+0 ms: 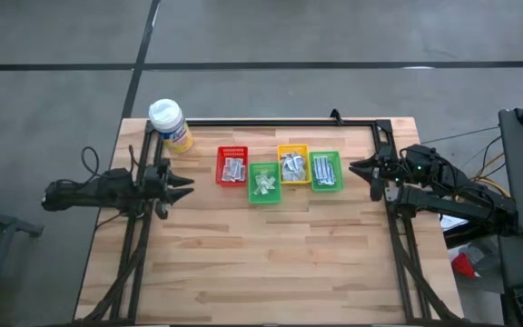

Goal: Pick & Place First Aid Supplies
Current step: Return to Home Position

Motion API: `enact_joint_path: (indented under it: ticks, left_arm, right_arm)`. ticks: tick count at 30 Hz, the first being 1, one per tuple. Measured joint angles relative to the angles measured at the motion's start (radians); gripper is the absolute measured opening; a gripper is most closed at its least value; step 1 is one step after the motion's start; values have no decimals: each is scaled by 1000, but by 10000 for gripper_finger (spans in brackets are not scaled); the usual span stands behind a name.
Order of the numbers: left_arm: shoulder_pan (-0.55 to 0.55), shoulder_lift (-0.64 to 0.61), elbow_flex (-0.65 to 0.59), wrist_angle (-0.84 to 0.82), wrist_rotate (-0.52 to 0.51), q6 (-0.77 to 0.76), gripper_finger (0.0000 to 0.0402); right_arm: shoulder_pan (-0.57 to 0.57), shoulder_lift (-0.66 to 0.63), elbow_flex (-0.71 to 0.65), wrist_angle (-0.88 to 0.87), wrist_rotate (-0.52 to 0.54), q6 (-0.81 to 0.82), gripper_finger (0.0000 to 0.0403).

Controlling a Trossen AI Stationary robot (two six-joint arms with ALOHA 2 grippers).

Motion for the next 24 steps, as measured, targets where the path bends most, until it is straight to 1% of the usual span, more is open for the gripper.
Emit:
enact_joint_path:
  ticks: [5,9,13,19,24]
  left_arm:
    - [0,0,1,-2,-33,34,124]
    - [1,0,0,-22,-38,33,124]
    - [1,0,0,-40,-40,33,124]
    - [0,0,-2,-47,-42,38,124]
    - [0,0,-2,-49,-42,38,124]
  right_arm:
    - [0,-5,0,64,0,-18,68]
    - [0,-18,0,66,0,-19,73]
    - [0,-39,-20,108,-1,-7,79]
    - [0,-102,-104,226,-3,69,84]
    - [0,-203,-200,293,-6,114,79]
